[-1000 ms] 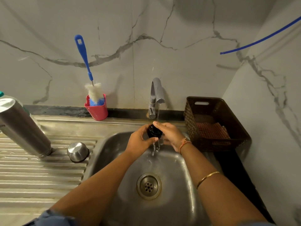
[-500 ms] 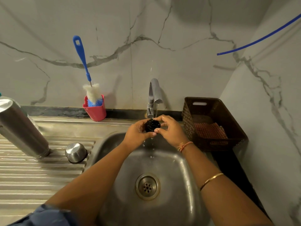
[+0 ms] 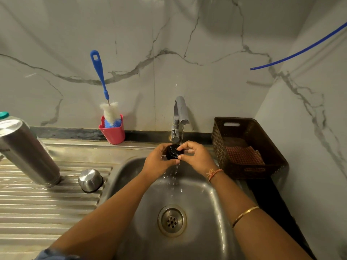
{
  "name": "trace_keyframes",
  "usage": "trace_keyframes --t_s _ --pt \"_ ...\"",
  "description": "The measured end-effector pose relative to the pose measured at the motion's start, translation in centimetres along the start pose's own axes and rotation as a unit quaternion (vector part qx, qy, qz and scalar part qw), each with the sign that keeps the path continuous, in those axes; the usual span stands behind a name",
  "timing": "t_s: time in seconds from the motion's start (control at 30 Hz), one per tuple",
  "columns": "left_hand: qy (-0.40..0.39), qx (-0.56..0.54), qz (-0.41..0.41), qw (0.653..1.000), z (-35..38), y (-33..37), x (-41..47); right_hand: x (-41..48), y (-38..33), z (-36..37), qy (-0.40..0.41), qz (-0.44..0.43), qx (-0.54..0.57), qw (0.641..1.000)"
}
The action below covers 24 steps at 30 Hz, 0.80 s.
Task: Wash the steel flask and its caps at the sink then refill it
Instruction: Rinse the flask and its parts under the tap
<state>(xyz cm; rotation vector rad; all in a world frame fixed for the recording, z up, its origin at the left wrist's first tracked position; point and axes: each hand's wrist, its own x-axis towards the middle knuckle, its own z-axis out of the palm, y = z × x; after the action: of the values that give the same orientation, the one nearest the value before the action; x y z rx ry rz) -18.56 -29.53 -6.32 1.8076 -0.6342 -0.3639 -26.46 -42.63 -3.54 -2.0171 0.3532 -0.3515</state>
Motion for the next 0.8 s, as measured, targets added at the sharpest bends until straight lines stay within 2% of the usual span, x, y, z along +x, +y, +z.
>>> trace_keyframes --t_s 0.1,0.27,0.33,0.43,0.5,0.53,0.57,0.63,0.67,0.7,0.73,0.8 --pt "0.006 0.013 0.01 1.0 0.1 -0.3 -0.4 -0.4 -0.4 0.0 -0.014 0.04 0.034 0.999" --pt "0.031 0.034 0.045 0.998 0.7 -0.1 -1.4 -1.4 -1.3 0.8 -0.005 0.076 -0.027 0.997" --pt "0.04 0.054 0.052 0.996 0.9 0.1 -1.7 -1.4 -1.1 1.4 0.016 0.065 -0.072 0.995" --pt "0.004 0.1 0.045 0.994 1.0 0.0 -1.8 -1.7 -1.7 1.4 0.056 0.047 -0.186 0.98" --pt "-0.003 0.142 0.021 0.99 0.8 -0.3 -1.8 -2.1 -1.9 1.0 0.135 -0.016 -0.272 0.953" --pt "0.006 0.157 0.003 0.988 0.5 -0.5 -1.9 -2.4 -1.7 0.9 0.179 -0.057 -0.278 0.942" --pt "0.015 0.167 -0.013 0.986 0.2 -0.7 -2.1 -2.7 -1.2 0.9 0.191 -0.073 -0.278 0.939" --pt "0.021 0.179 -0.041 0.983 -0.3 -1.3 -2.8 -3.2 0.3 1.0 0.102 -0.022 -0.286 0.952" --pt "0.019 0.188 -0.049 0.981 -0.6 -1.7 -3.3 -3.7 1.0 1.3 0.039 0.019 -0.304 0.952" --pt "0.015 0.199 -0.054 0.978 -0.8 -2.2 -3.8 -4.2 1.4 1.5 0.014 0.032 -0.315 0.948" --pt "0.013 0.208 -0.054 0.976 -1.1 -2.6 -4.2 -4.6 1.4 1.6 0.027 0.023 -0.315 0.948" --pt "0.006 0.217 -0.055 0.975 -1.6 -3.2 -5.3 -5.4 0.6 1.8 0.138 -0.072 -0.272 0.95"
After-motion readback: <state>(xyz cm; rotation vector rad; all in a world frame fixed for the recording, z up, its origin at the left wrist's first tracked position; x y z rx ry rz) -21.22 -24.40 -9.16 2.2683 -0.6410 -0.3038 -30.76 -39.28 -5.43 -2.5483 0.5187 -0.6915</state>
